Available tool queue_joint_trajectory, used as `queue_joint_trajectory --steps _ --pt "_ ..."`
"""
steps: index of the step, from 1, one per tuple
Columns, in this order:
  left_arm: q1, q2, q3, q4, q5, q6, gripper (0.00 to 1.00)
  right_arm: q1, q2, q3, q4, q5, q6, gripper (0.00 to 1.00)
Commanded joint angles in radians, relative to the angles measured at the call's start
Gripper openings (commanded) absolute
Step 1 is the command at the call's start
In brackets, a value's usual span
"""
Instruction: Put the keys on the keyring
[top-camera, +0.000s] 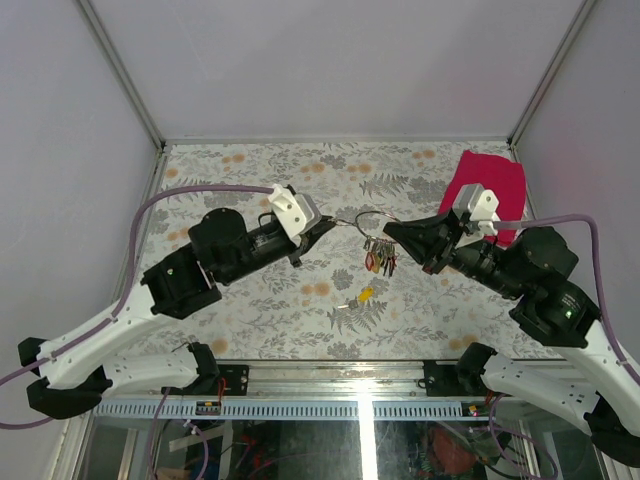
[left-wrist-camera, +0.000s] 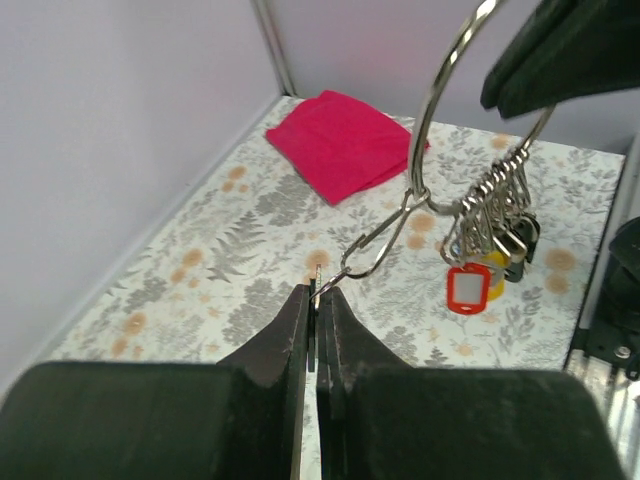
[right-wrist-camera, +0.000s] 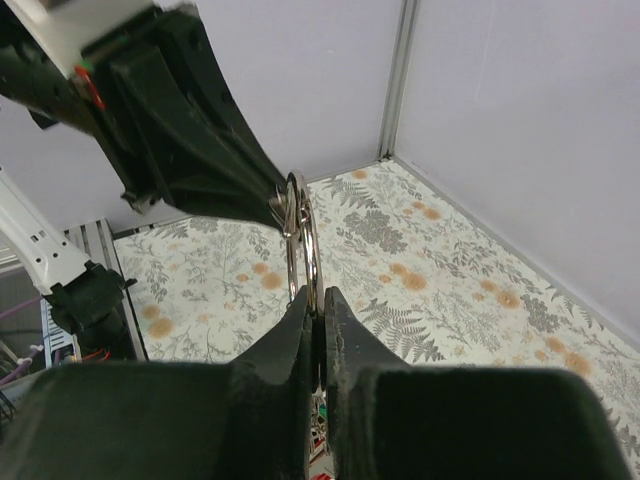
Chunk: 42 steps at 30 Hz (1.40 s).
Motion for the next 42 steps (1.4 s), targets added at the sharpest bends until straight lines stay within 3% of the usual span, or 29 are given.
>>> queue_joint_trajectory --steps 1,9,22,42 --pt "-0.001 0.017 0.109 -0.079 -0.089 0.108 0.00 -0.001 -0.001 0.016 0.030 0.016 -0.007 0.00" --pt "-0.004 0.106 0.268 -0.185 -0.064 0.224 0.00 0.000 0.050 -0.003 0.011 -0.058 0.023 0.00" --pt "-0.122 0.189 0.350 -0.216 -0.073 0.306 0.00 0.000 0.150 -0.005 0.019 -0.149 0.037 0.00" --pt "-0.151 0.169 0.378 -0.088 -0.101 0.288 0.00 -0.001 0.114 -0.104 0.102 -0.135 0.116 0.00"
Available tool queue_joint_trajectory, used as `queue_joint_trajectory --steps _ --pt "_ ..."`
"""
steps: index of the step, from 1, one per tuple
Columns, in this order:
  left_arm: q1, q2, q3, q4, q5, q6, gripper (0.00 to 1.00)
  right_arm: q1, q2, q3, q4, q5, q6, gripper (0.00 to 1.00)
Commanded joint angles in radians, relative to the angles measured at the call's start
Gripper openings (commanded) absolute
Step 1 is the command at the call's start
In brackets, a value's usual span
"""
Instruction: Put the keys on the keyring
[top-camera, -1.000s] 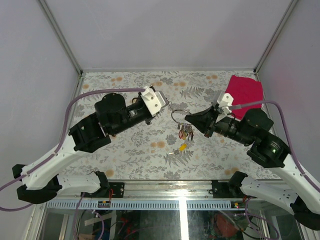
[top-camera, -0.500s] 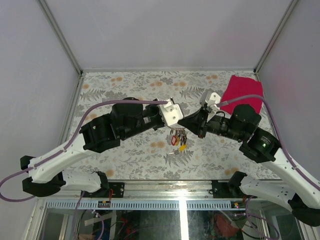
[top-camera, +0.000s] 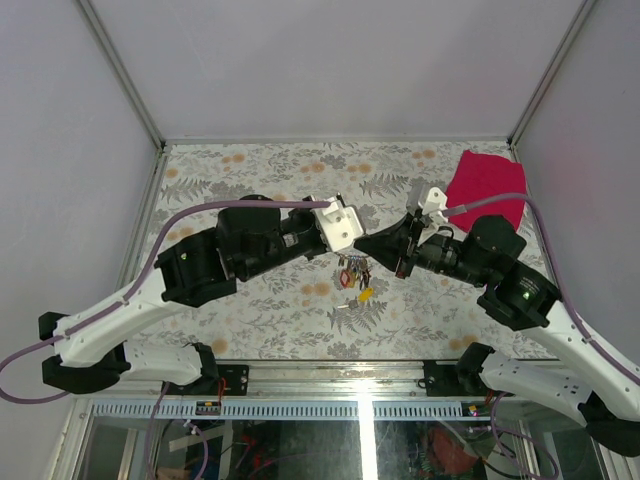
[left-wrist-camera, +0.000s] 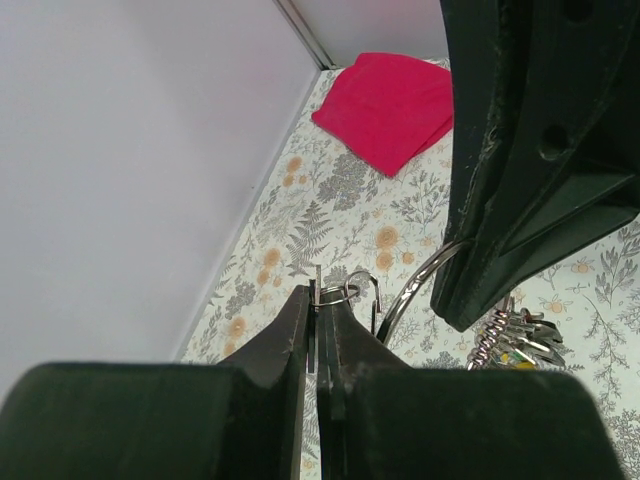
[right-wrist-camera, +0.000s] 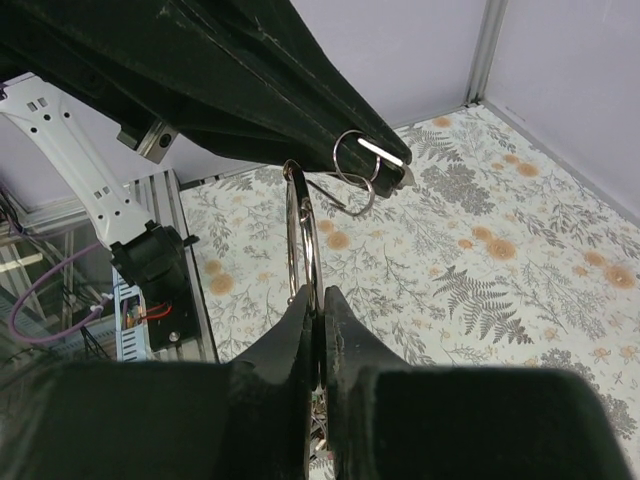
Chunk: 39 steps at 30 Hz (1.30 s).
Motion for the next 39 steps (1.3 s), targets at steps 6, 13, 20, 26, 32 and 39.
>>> queue_joint_trajectory --steps 6,13,20,26,32,39 --pt "-0.020 -0.063 0.045 0.236 0.024 -0.021 0.00 -0.001 -0.013 -0.078 0.082 0.045 0.072 0.00" --pt "-0.021 -0.058 0.051 0.271 0.035 -0.020 0.00 0.000 -0.036 -0.176 0.242 0.045 0.181 0.00" --pt "-0.020 0.003 0.094 0.218 0.075 0.001 0.00 -0.002 -0.032 -0.203 0.347 -0.042 0.205 0.00" --pt "-0.020 0.040 0.124 0.202 0.110 0.014 0.00 -0.001 -0.023 -0.204 0.366 -0.105 0.202 0.00" --pt "-0.024 0.051 0.132 0.200 0.114 0.016 0.19 0.000 -0.041 -0.228 0.406 -0.089 0.218 0.00" --pt "-0.024 0.003 0.129 0.200 0.105 -0.020 0.36 0.000 -0.079 -0.258 0.449 -0.040 0.227 0.00"
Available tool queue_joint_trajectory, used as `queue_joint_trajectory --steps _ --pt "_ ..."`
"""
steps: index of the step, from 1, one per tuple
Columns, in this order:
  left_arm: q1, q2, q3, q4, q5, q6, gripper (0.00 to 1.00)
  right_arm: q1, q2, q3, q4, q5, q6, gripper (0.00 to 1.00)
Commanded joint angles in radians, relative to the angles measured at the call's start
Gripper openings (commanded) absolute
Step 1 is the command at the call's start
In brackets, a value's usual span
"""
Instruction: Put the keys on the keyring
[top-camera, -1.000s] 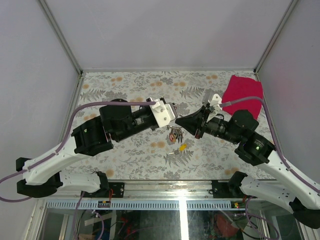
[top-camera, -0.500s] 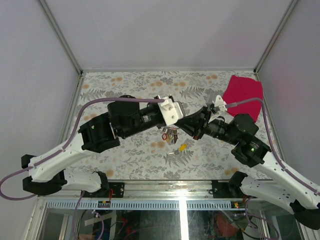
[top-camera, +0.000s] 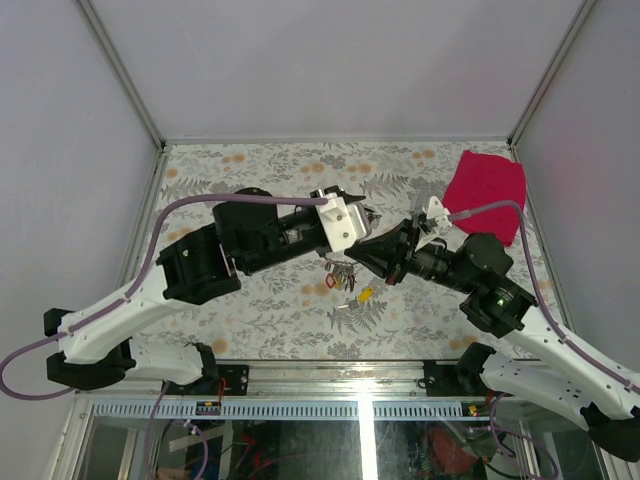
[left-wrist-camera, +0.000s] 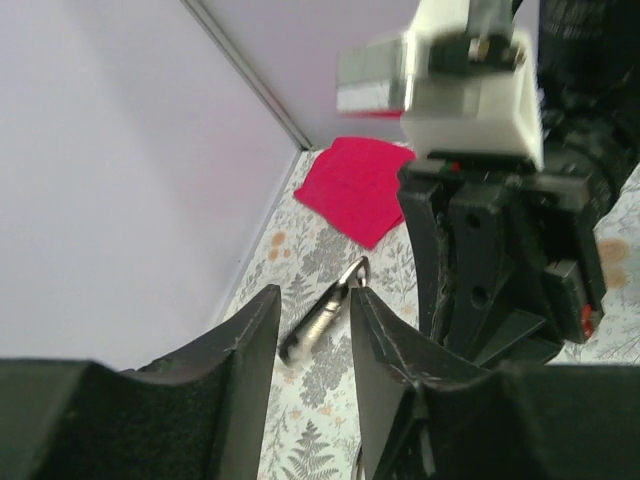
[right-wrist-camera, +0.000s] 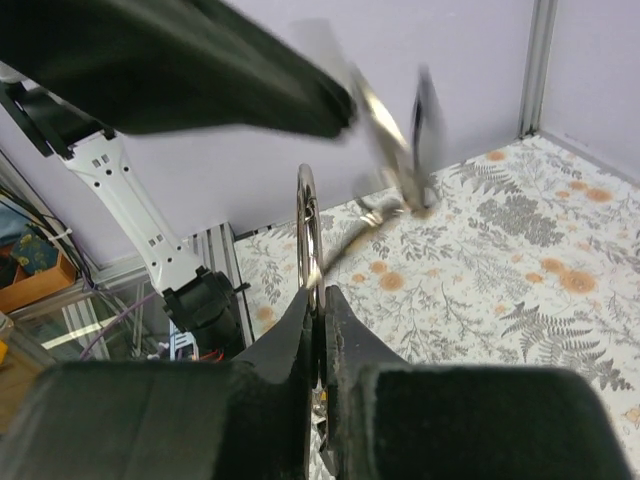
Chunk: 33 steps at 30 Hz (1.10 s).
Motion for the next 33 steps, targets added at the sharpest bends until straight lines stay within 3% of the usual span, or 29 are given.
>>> queue_joint_trajectory --steps 1,18,28,33 --pt "-0.009 -0.057 0.046 0.125 0.012 -0.035 0.39 0.003 -0.029 -0.018 0.076 0.012 0.018 0.00" --pt "-0.009 -0.264 -0.187 0.181 0.066 -0.249 0.46 0.002 -0.145 -0.081 0.352 -0.009 0.036 0.00" --pt "-0.008 -0.292 -0.268 0.244 0.183 -0.317 0.46 0.003 -0.140 -0.046 0.362 -0.065 0.039 0.00" --pt "-0.008 -0.276 -0.268 0.248 0.200 -0.321 0.39 0.002 -0.126 -0.030 0.360 -0.085 0.044 0.00"
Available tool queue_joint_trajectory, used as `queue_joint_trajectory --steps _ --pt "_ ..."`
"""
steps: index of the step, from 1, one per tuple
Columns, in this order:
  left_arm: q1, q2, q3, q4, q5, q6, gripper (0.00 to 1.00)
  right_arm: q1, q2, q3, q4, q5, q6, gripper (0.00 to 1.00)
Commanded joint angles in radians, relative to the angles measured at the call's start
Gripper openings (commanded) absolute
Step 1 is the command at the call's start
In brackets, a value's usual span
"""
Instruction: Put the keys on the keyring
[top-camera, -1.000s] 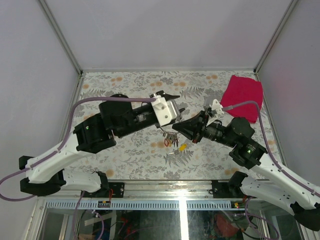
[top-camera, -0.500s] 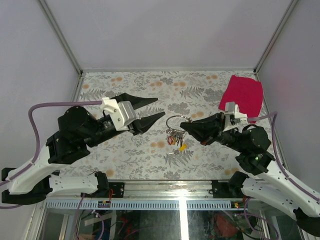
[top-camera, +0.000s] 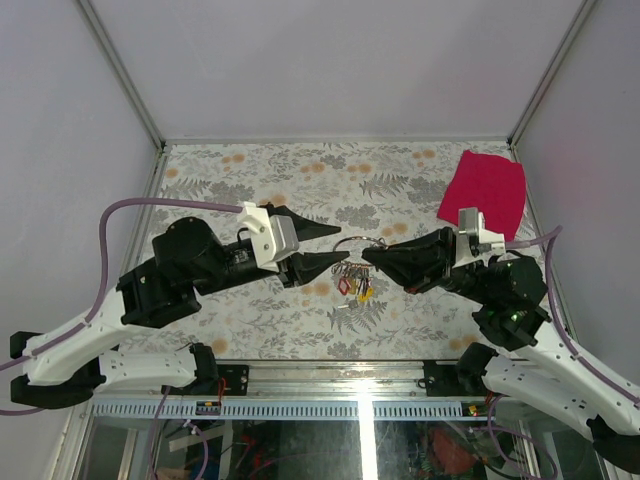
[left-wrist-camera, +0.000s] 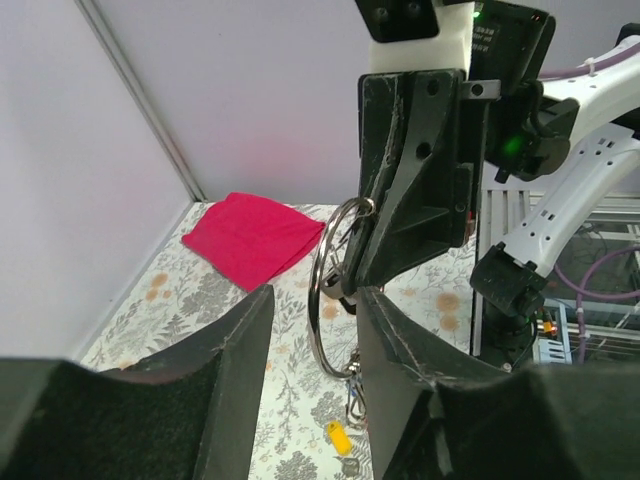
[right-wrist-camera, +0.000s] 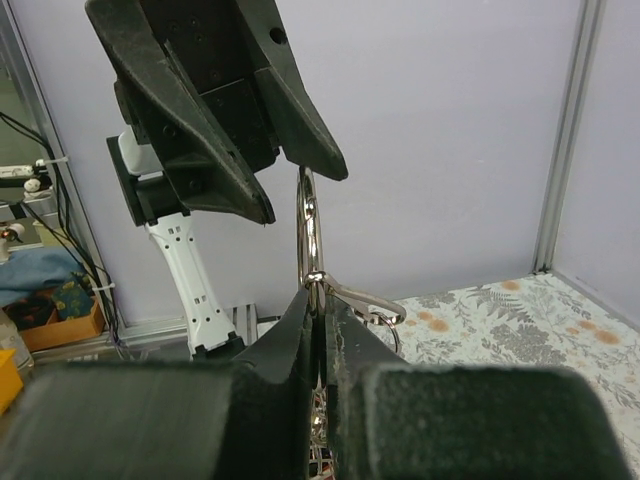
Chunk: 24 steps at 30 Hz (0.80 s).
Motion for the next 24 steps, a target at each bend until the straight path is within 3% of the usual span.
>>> queue_joint_trajectory --steps 1,5,14,19,24 --pt "-0.003 -0.001 -0.001 0.093 0.038 -0.027 0.37 0.002 0.006 0.063 0.101 -0.031 0.011 0.00" --pt "-0.002 0.016 0.010 0.091 0.061 -0.022 0.28 0.001 0.014 0.067 0.098 -0.046 0.013 0.00" --pt "-0.003 0.049 0.031 0.049 0.088 -0.015 0.26 0.003 0.000 0.069 0.094 -0.043 0.006 0.00" --pt "-0.003 0.047 0.035 0.034 0.079 -0.008 0.01 0.003 -0.012 0.073 0.058 -0.029 -0.009 0.01" --pt "-0.004 0.040 0.041 0.024 0.019 -0.002 0.00 0.002 -0.041 0.108 -0.118 -0.003 -0.093 0.24"
